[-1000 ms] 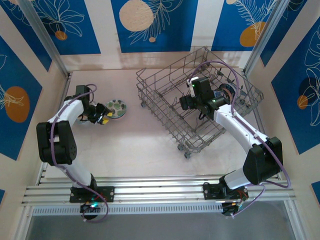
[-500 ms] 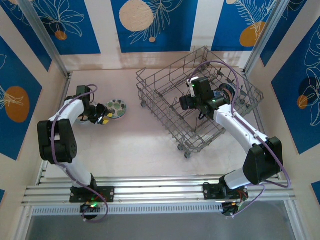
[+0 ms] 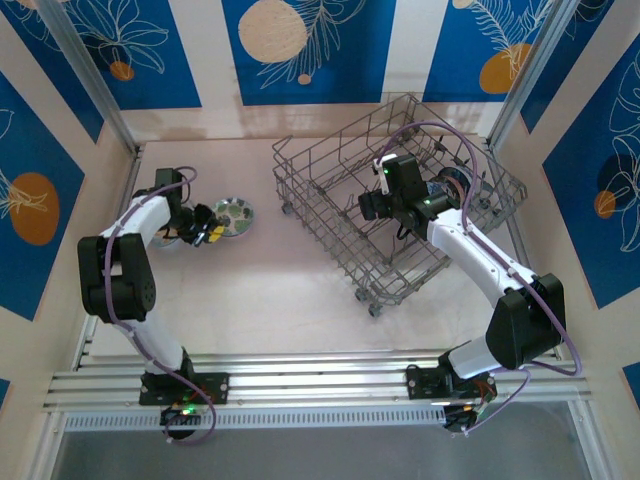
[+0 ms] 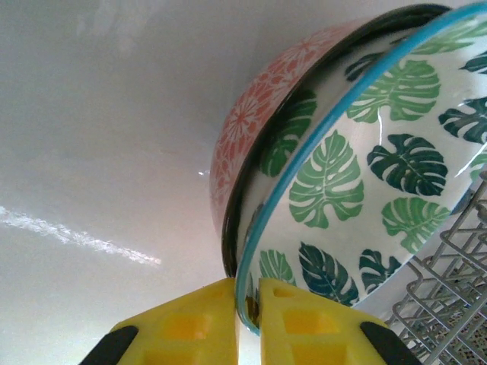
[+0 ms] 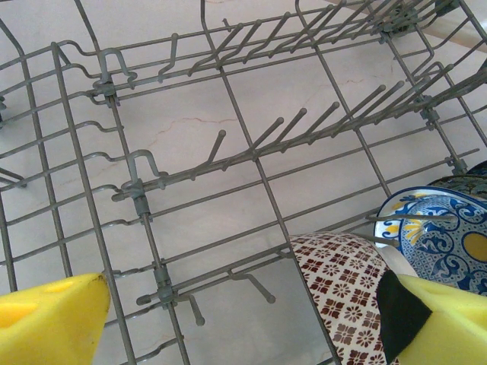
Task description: Load the bowls into the dish rack
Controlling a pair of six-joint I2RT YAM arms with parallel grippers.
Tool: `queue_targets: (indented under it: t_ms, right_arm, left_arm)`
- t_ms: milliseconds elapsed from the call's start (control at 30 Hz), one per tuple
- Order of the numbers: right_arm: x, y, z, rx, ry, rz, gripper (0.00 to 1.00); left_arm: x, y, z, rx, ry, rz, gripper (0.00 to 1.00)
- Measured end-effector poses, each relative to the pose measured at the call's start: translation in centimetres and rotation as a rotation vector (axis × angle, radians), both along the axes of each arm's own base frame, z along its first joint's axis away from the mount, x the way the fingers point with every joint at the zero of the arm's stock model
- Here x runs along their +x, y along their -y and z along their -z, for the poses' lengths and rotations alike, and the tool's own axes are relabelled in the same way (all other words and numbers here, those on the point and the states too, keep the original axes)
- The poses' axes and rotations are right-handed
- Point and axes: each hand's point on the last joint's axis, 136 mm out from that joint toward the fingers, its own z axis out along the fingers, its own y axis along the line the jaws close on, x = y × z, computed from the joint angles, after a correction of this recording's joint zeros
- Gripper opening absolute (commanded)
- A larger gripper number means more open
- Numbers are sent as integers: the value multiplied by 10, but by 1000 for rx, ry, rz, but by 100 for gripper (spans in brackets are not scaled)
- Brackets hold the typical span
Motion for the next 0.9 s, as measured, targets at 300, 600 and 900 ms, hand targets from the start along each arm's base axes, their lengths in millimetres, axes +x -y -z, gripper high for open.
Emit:
queue_targets:
  t_ms: [300, 600, 900]
  right_arm:
    - [0, 0, 2, -2, -5, 0, 92]
    - [0, -1, 3, -2, -6, -2, 92]
    - [0, -2, 3, 0, -7, -2, 92]
  left_arm:
    - [3, -1, -4, 4, 12, 1, 6]
    - [3, 0, -4, 3, 15, 3, 4]
    - [0, 0, -17, 1, 35, 4, 3]
